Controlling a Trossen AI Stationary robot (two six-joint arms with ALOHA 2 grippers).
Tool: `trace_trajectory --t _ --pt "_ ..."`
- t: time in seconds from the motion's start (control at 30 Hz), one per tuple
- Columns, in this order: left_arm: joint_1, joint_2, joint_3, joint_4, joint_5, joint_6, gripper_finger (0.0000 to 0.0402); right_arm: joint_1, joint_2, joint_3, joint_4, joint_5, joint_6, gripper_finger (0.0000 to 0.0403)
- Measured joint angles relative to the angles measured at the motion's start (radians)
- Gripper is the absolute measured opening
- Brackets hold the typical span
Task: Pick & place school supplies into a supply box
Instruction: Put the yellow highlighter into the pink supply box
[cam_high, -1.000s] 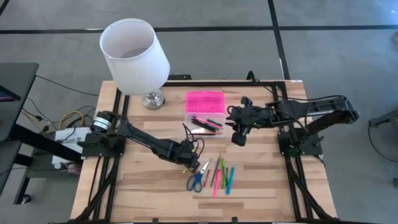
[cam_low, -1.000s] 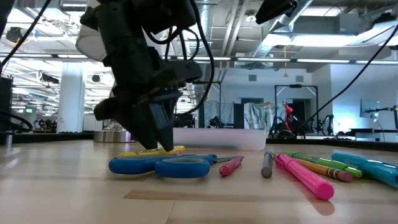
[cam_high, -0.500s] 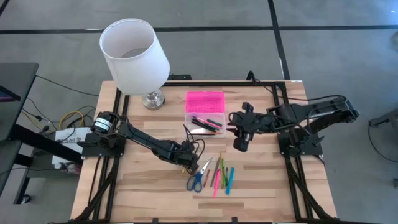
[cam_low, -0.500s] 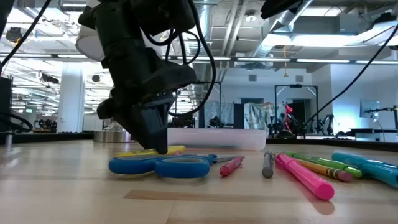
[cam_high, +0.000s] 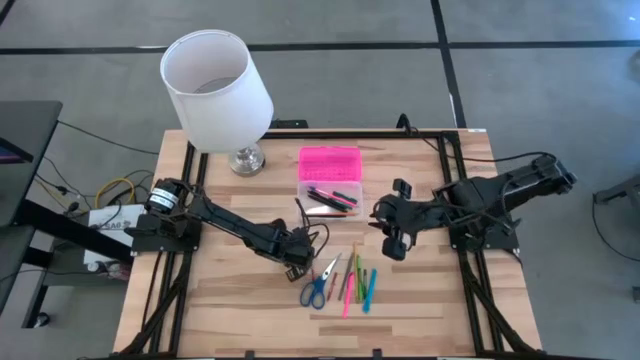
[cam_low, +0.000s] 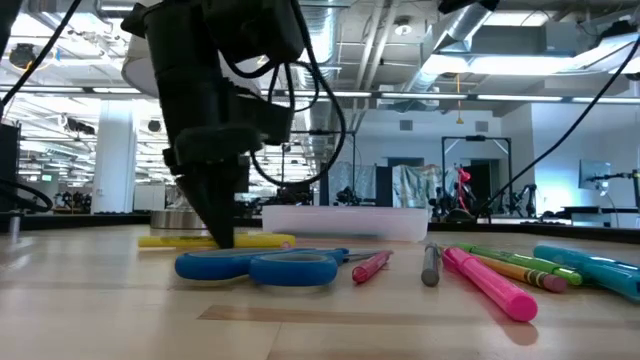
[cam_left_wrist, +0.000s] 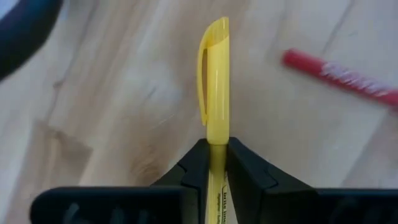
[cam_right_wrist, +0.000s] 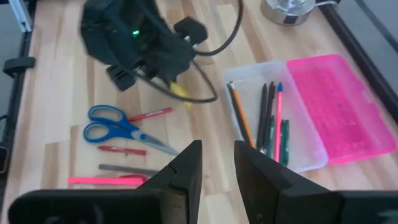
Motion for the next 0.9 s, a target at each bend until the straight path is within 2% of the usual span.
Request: trace_trajectory --t 0.17,0.5,0.73,0.9 --pt "0.013 -0.001 0.0 -0.044 -0.015 0.057 0.0051 0.056 0.0 0.0 -0.025 0.033 0.055 0.0086" --pt "0.033 -0.002 0.0 -0.051 -0.004 0.312 0.0034 0.162 0.001 0.0 -0.069 0.036 0.108 0.0086" --pt "0.041 -0.002 0.0 -0.052 0.011 0.336 0.0067 0.19 0.002 0.0 -0.134 0.08 0.21 0.0086" --pt "0.066 -0.003 0.0 -0.052 0.06 0.336 0.0063 0.196 0.002 0.0 -0.14 0.084 0.218 0.0086"
